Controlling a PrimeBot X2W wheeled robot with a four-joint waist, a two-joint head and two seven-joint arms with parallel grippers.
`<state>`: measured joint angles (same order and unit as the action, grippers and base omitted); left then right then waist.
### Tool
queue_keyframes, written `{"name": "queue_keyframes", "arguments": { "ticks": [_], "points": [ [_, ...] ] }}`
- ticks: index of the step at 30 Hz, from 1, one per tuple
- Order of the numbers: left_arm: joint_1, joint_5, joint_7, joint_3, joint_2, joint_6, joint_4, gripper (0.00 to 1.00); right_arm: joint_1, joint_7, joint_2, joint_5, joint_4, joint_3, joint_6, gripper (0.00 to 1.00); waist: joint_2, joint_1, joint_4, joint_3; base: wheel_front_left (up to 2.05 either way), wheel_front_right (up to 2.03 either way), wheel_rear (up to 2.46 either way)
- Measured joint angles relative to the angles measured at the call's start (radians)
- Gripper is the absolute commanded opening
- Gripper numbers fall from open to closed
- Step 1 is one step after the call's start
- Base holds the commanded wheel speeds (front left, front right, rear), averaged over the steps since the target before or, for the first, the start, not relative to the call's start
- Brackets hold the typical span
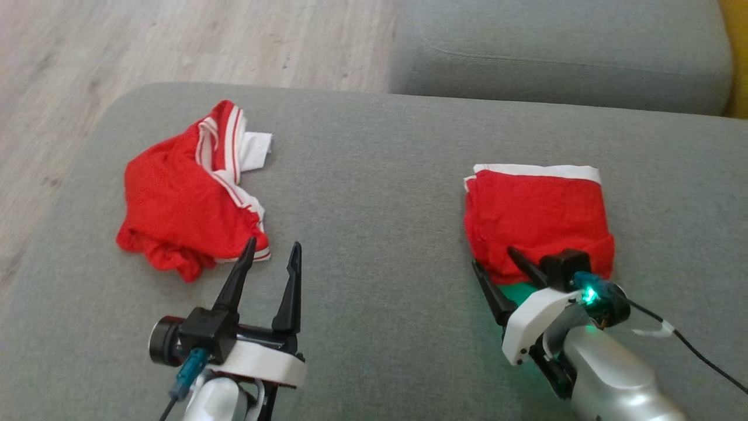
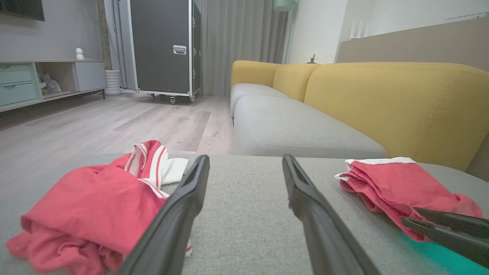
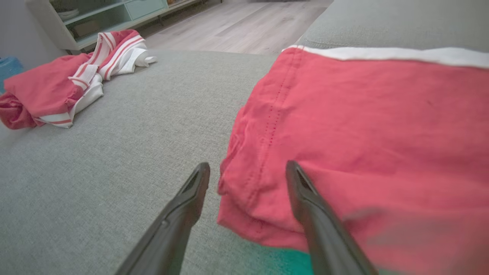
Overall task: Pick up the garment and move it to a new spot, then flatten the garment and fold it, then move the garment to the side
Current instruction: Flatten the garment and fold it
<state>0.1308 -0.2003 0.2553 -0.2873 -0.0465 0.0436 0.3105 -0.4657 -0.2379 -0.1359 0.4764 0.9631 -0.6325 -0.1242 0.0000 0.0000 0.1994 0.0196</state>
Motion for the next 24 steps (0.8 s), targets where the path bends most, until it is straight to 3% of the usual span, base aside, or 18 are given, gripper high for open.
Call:
{"name": "queue_keyframes", "arguments": {
  "ticks": [5,8,14,17,20,24],
  "points": [
    [0.0,0.001,0.0,0.008,0.0,-0.001,-0.002,1.0,-0.005,-0.009,-0.019,0.059,-0.053,0.055,0.0,1.0,0.0,0.0,-0.039,-0.015,0.0,0.0,0.0],
    [-0.005,0.009,0.0,0.022,0.0,-0.005,-0.009,1.0,-0.008,-0.01,-0.059,0.065,-0.13,0.142,0.0,1.0,0.0,0.0,-0.067,-0.026,0.0,0.0,0.0],
    [-0.008,0.017,0.0,0.047,0.0,-0.01,-0.038,1.0,0.028,-0.01,-0.091,-0.088,-0.323,0.365,0.0,1.0,0.0,0.0,-0.132,-0.039,0.0,0.0,0.0],
    [-0.008,0.017,0.0,0.057,0.0,-0.01,-0.047,1.0,0.068,-0.013,-0.074,-0.17,-0.385,0.454,0.0,1.0,0.0,0.0,-0.153,-0.041,0.0,0.0,0.0],
    [-0.009,0.026,0.0,0.063,0.0,-0.017,-0.059,1.0,0.151,-0.013,-0.01,-0.268,-0.473,0.579,0.0,1.0,0.0,0.0,-0.183,-0.041,0.0,0.0,0.0],
    [-0.025,0.026,0.0,0.063,0.0,-0.027,-0.073,1.0,0.272,-0.013,0.067,-0.362,-0.574,0.641,0.0,1.0,0.0,0.0,-0.215,-0.037,0.0,0.0,0.0]
  ]
}}
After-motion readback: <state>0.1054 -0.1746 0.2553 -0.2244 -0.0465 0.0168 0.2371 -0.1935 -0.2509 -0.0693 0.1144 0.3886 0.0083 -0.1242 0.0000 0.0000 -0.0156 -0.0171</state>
